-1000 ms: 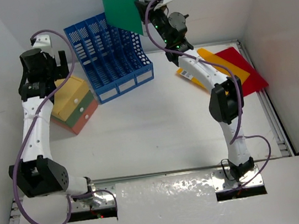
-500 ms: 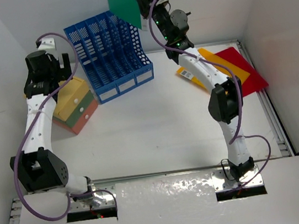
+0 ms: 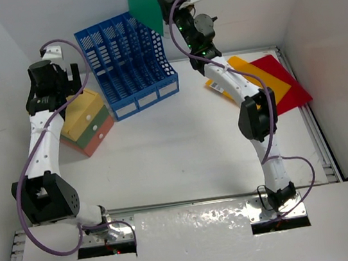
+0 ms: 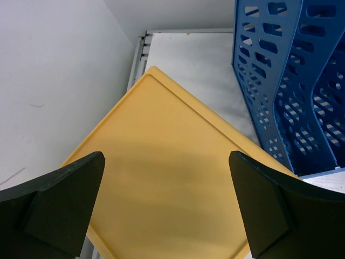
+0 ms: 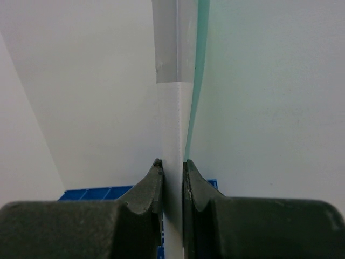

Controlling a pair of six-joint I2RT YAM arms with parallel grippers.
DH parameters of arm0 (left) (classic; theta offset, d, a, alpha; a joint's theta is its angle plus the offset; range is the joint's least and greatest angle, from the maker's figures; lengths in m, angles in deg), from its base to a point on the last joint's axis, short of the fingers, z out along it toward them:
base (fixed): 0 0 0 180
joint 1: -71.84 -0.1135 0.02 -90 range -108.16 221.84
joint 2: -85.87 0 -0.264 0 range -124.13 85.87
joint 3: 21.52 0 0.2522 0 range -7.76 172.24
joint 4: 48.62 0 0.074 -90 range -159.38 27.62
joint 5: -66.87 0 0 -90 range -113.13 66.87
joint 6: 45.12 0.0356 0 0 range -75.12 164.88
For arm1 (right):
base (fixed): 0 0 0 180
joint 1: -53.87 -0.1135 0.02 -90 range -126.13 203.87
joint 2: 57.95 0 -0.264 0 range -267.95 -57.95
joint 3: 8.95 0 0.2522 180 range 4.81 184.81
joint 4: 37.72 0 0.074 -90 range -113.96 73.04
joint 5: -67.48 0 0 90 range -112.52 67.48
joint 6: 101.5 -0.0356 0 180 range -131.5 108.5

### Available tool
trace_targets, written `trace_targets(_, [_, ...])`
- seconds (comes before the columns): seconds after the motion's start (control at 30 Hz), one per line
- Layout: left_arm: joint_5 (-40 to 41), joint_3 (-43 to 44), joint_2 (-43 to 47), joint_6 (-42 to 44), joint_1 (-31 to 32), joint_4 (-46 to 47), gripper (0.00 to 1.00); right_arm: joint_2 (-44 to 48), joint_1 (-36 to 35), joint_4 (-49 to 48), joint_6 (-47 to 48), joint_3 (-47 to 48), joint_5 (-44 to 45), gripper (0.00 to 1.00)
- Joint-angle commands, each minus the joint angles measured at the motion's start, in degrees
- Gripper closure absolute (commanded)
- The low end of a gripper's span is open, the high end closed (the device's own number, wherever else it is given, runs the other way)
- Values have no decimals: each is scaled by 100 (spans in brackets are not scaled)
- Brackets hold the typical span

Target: Organize the desk

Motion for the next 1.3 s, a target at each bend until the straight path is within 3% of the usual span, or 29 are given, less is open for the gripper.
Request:
trace_targets(0.0, [-172,-8,16,-14,-102,258,1,12,11,-355,18,171,112,100])
trace_targets(0.27, [-216,-17,-10,-5,-163,249,1,-156,-121,49,394,136,-126,100])
trace_targets(0.5, [-339,-52,-45,-31,-163,275,1,55,-700,287,2396,-268,-161,100])
trace_targets(0.67, [-409,-52,-37,-14,-172,275,1,-85,-895,357,3154,46,121,100])
trace_targets(0.77, [-427,-61,-37,-5,-172,266,1,-182,-912,489,3217,399,173,100])
trace_targets(1.07, [-515,-140,-37,-22,-163,328,1,380,-904,287,3314,276,112,100])
trace_targets(1.27, [-541,-123,42,-22,-172,302,1,565,-816,-2,2499,259,-125,100])
